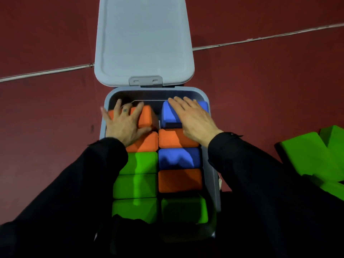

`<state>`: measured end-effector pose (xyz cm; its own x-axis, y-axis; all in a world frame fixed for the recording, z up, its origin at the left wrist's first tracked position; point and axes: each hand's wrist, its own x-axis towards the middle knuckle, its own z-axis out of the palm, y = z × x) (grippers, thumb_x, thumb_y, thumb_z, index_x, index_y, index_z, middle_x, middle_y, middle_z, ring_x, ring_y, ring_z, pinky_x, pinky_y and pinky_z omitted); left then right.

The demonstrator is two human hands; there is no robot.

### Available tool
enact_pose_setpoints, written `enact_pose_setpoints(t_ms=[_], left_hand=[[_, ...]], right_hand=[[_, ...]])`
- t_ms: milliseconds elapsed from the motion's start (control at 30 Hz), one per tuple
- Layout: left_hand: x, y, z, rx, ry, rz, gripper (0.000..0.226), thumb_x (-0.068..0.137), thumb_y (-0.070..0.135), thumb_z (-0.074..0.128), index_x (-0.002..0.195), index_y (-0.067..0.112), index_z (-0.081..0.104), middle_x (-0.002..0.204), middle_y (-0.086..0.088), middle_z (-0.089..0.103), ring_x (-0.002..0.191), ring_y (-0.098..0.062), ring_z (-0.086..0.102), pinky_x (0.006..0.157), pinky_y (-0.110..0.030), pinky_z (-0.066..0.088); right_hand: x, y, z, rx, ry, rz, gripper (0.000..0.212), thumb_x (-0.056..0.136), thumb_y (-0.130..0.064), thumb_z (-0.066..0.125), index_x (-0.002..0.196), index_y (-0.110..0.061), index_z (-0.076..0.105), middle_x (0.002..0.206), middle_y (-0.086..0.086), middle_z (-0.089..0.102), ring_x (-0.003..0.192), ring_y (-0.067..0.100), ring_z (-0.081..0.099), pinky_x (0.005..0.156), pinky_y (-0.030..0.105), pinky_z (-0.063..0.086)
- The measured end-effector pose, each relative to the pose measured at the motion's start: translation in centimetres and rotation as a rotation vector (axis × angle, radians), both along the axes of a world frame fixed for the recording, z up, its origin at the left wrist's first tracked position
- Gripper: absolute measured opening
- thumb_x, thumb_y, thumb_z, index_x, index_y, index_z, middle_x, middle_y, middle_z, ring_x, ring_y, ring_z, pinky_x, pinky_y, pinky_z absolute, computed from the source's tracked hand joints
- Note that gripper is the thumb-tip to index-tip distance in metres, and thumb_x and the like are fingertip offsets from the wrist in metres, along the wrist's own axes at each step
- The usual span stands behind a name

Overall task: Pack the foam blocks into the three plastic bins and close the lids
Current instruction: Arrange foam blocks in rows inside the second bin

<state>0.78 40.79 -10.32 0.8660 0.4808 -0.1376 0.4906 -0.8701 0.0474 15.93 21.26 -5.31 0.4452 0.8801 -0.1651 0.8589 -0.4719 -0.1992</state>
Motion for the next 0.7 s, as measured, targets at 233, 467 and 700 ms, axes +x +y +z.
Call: enact_pose_setpoints(t_ms=[233,467,700], left_hand=[[0.2,-1.7,-5.3,-0.097,0.055,0.065,0.092,0.086,0.074,0.027,0.159,0.030,-0.006,0.168,-0.009,-0.008,0.153,-0.040,-0.010,0.112,-0.076,0.001],[0.0,-1.0,-7.8,-0.053,-0.032,-0.072,0.079,0.092,0.070,0.030,0.156,0.026,0.021,0.168,-0.012,0.007,0.155,-0.032,0.000,0.115,-0.072,0.003],[-0.2,-3.6,-6.5,-0.096,0.050,0.076,0.067,0.098,0.065,0.028,0.158,0.038,0.014,0.168,-0.011,0.002,0.153,-0.041,-0.004,0.110,-0.078,0.005]], right_hand=[[-0.8,1.1,-5.8,0.064,0.179,-0.078,0.073,0.084,0.006,0.048,0.154,-0.008,0.035,0.169,0.010,0.015,0.157,0.034,0.005,0.128,0.049,0.004],[-1.6,0.8,-11.6,-0.009,-0.109,-0.028,0.099,0.091,-0.078,0.037,0.163,-0.013,0.017,0.169,0.016,0.009,0.156,0.039,0.007,0.125,0.056,0.007],[-1.8,1.3,-9.7,-0.133,-0.021,-0.091,0.099,0.088,-0.079,0.031,0.163,-0.020,0.004,0.170,0.013,-0.009,0.157,0.035,-0.008,0.123,0.063,-0.002]])
